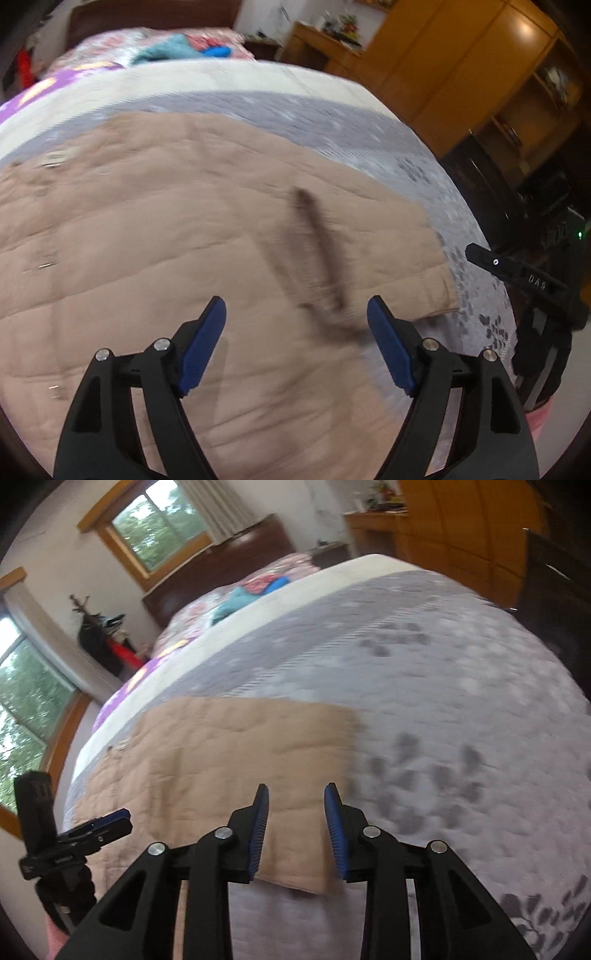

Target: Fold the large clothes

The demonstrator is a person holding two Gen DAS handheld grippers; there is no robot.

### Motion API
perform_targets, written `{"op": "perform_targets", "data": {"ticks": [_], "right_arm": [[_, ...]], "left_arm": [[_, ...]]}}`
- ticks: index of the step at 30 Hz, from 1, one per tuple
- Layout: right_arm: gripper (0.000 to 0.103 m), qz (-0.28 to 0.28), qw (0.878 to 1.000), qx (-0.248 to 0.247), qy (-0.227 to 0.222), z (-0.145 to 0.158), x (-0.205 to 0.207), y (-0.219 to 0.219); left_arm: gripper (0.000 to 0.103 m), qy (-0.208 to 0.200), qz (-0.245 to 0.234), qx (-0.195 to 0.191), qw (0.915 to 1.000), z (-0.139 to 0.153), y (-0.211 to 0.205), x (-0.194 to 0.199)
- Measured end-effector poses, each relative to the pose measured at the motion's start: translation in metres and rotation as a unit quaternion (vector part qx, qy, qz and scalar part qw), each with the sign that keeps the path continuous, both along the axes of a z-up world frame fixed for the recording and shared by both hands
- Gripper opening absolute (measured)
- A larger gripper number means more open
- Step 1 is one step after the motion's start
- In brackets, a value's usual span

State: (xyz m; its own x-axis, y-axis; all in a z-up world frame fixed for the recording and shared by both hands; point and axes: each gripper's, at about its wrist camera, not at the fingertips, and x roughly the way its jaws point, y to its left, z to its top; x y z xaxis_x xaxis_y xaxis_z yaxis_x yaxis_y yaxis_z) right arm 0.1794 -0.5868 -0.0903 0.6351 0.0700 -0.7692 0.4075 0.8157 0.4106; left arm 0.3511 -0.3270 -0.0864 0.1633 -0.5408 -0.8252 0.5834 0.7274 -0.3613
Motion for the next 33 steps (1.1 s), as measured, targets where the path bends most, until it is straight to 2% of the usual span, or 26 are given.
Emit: {"op": "perform_targets", "data": {"ticks": [2, 4, 5, 7, 8, 10, 13, 17, 21, 26, 30, 33], "right_arm": [[0.032, -0.011, 1.000, -0.002, 0.010, -0.008, -0.005, -0.006], [0.032, -0.019, 1.000, 0.005, 0.015, -0.016, -0.012, -0.015], [0.032, -0.023, 1.000, 0.007, 0.016, -0.018, -0.012, -0.017], [0.032, -0.030, 0.999, 0.010, 0.017, -0.023, -0.017, -0.022], [0.032, -0.034, 0.999, 0.011, 0.020, -0.027, -0.018, -0.025], [0.032, -0.036, 0.999, 0.014, 0.024, -0.031, -0.018, -0.026], [0.032, -0.030, 0.999, 0.021, 0.024, -0.036, -0.016, -0.023], [0.032, -0.007, 0.999, 0.030, 0.015, -0.034, -0.006, -0.013], [0.032, 0.034, 0.998, 0.056, 0.004, -0.033, 0.015, 0.005], [0.032, 0.102, 0.990, 0.096, -0.006, -0.035, 0.054, 0.042], [0.032, 0.142, 0.986, 0.092, -0.001, -0.033, 0.085, 0.075], [0.032, 0.163, 0.983, 0.089, 0.004, -0.034, 0.105, 0.093]], "left_arm": [[0.076, 0.008, -0.007, 0.008, 0.9999, -0.008, -0.020, -0.001], [0.055, 0.005, -0.009, 0.027, 0.9996, -0.016, -0.040, -0.002], [0.040, 0.004, -0.005, 0.037, 0.9993, -0.020, -0.046, -0.001], [0.024, 0.000, 0.003, 0.035, 0.9994, -0.022, -0.049, 0.000], [0.007, 0.002, 0.005, 0.027, 0.9996, -0.021, -0.047, 0.002], [0.005, 0.015, 0.015, -0.009, 0.9997, -0.015, -0.037, 0.003], [0.004, -0.022, 0.034, -0.031, 0.9987, 0.007, -0.014, 0.000], [0.004, -0.048, 0.070, -0.054, 0.9949, 0.031, 0.034, 0.002], [0.004, -0.081, 0.109, -0.061, 0.9888, 0.052, 0.085, 0.004], [0.004, -0.100, 0.160, -0.058, 0.9804, 0.067, 0.146, 0.010], [0.004, -0.114, 0.199, -0.046, 0.9723, 0.075, 0.192, 0.017], [0.004, -0.109, 0.230, -0.032, 0.9664, 0.068, 0.227, 0.029]]}}
